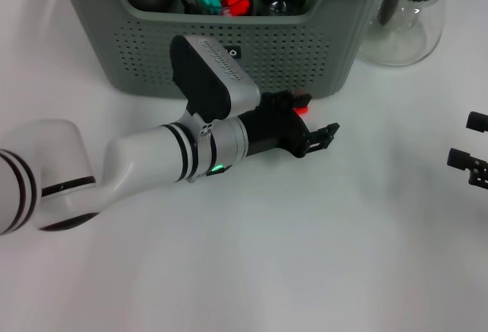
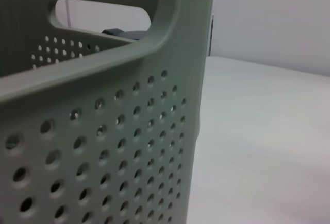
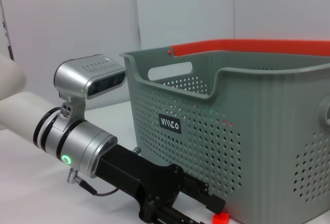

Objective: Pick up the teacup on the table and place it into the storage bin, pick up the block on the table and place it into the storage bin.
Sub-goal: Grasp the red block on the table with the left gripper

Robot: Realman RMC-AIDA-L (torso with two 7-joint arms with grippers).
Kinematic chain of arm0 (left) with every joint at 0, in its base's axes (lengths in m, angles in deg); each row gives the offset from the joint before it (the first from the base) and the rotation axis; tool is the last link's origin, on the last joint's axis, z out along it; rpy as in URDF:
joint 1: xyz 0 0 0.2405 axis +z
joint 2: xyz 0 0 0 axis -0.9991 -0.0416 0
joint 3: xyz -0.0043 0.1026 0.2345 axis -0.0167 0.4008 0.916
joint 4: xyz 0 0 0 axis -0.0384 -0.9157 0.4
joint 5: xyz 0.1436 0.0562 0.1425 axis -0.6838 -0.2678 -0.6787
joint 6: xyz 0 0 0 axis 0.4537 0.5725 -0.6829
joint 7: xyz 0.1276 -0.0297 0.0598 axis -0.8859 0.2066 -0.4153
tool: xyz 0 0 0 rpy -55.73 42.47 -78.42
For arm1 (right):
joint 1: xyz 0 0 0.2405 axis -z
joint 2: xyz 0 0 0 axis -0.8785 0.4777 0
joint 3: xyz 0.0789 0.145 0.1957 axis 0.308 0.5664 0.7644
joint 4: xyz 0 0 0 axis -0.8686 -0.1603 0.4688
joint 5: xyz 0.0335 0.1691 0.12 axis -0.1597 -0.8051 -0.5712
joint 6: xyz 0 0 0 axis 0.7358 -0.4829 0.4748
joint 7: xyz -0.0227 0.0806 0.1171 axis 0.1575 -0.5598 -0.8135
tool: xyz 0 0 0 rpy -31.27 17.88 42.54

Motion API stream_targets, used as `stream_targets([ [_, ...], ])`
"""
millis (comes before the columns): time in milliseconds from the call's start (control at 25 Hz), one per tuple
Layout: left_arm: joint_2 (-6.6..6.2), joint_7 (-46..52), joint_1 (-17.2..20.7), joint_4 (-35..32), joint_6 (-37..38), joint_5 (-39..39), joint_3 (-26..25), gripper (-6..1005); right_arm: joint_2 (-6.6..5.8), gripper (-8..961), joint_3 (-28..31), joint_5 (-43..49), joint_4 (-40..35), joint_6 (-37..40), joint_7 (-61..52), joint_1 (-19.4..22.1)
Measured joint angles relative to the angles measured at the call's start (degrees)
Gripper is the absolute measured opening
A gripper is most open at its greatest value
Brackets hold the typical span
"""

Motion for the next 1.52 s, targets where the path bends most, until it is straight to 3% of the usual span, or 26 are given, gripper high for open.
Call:
stream_targets([
  [640, 0.0, 0.0, -0.6, 0.6, -3.4, -0.1, 0.6, 674, 0.13, 710, 0.0, 0.0, 0.0, 0.0, 0.0, -0.2],
  [1000, -0.35, 0.6, 0.3, 1.8, -2.6, -4.2, 0.6, 674, 0.06, 710, 0.0, 0.1, 0.0, 0.0, -0.1, -0.1],
  [1360, -0.68, 2.1, 5.8, -2.4, 9.7, -5.9, 0.1, 675, -0.05, 710, 0.0, 0.1, 0.0, 0.0, -0.4, -0.1],
  [1520, -0.44, 5.6, 6.3, -5.7, 11.0, -5.6, -0.8, 675, 0.08, 710, 0.0, -0.1, 0.0, 0.0, -0.4, -0.3],
])
